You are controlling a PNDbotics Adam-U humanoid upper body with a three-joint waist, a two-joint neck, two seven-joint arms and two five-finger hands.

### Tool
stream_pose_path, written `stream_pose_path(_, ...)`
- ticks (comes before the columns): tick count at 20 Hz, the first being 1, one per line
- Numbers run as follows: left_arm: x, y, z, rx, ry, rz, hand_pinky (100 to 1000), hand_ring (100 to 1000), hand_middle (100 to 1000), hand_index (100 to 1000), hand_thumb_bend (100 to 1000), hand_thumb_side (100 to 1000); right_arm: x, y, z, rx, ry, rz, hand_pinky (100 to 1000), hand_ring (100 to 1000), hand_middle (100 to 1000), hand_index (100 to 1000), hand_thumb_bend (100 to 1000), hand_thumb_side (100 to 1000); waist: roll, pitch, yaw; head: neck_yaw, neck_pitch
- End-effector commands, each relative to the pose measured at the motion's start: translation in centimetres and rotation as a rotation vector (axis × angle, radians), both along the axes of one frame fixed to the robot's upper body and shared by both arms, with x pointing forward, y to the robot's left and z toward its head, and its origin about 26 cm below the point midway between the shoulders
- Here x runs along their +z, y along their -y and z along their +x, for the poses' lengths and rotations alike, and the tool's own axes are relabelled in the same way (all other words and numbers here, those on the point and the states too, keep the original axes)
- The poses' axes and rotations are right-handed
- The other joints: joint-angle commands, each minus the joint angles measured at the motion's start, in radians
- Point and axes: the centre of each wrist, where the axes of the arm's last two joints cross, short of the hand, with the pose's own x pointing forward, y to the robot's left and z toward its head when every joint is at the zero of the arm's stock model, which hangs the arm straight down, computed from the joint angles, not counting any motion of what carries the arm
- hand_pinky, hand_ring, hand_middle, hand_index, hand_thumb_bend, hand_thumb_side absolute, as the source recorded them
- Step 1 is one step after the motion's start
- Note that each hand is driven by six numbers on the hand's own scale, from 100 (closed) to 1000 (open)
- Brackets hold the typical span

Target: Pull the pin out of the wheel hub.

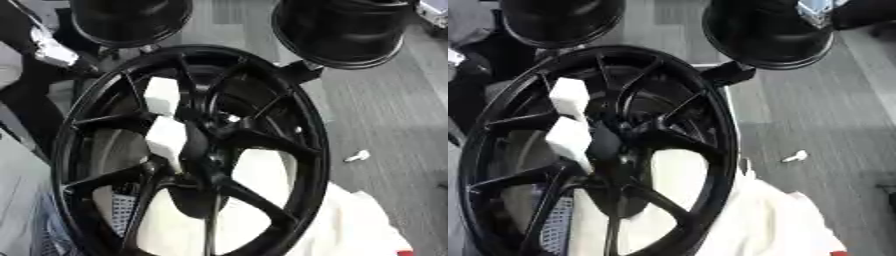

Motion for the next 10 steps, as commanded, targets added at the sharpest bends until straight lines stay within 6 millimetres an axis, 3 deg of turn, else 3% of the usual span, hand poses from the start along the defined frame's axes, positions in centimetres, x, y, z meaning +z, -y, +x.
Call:
stream_pose_path(1,0.8,0.0,0.7,0.006,-0.026,0.056,881,861,835,911,657,530,0.8,0.2,-0.2,-0.014,0.031,-0.013,886,835,762,815,100,588,0.000,-0.022,0.002,-0.010,-0.012)
stream_pose_path(10,0.0,1.9,3.3,-0.050,-0.131,0.092,874,851,811,895,667,473,0.9,0.2,-0.1,-0.014,0.032,-0.013,886,835,762,815,100,589,-0.006,-0.017,-0.002,-0.009,0.003)
